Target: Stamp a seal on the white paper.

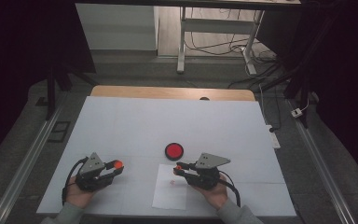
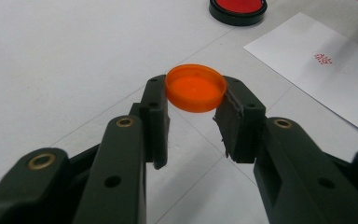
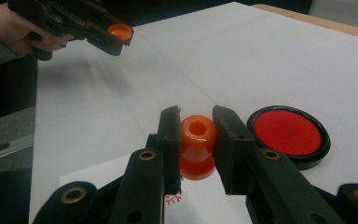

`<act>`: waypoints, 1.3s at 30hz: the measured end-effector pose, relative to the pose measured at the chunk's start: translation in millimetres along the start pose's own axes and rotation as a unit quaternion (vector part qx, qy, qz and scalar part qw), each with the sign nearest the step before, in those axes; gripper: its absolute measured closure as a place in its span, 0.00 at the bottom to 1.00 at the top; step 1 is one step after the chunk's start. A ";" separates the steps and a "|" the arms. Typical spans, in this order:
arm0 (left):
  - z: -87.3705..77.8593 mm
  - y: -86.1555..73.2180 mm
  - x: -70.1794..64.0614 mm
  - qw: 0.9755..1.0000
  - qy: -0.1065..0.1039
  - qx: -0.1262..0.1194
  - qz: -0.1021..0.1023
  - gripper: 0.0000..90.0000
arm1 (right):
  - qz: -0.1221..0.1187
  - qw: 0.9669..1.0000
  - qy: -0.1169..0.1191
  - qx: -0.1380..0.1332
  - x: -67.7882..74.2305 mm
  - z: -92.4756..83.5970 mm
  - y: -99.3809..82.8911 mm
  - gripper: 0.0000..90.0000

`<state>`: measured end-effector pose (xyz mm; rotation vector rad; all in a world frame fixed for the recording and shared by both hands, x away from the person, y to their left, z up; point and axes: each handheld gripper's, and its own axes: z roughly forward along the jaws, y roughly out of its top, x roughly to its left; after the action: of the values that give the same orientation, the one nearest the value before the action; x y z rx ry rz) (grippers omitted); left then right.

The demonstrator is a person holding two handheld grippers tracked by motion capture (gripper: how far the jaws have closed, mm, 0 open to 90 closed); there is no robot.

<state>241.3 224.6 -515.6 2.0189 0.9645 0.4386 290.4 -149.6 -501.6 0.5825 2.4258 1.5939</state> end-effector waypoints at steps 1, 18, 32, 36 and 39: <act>0.1 0.0 0.0 1.000 0.000 0.000 0.000 0.71 | 0.000 1.000 0.000 0.001 -0.5 -0.8 0.7 0.81; 2.2 -0.8 0.5 1.000 -0.003 0.004 0.000 0.71 | 0.013 0.999 -0.011 -0.030 -11.9 -14.7 10.9 0.81; 2.4 -2.4 -0.4 1.000 -0.006 0.005 0.001 0.71 | 0.026 0.997 -0.018 -0.066 -23.4 -30.7 23.5 0.81; 2.5 -2.2 -2.4 1.000 -0.006 0.006 0.003 0.71 | 0.025 0.997 -0.020 -0.074 -23.6 -35.3 27.1 0.81; 3.1 -2.1 -3.3 1.000 -0.006 0.008 0.005 0.71 | 0.025 0.996 -0.021 -0.078 -23.4 -37.7 29.5 0.80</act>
<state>240.1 221.2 -519.1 2.0393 0.9533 0.4257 304.7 -180.7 -460.7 0.6446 2.2479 1.7537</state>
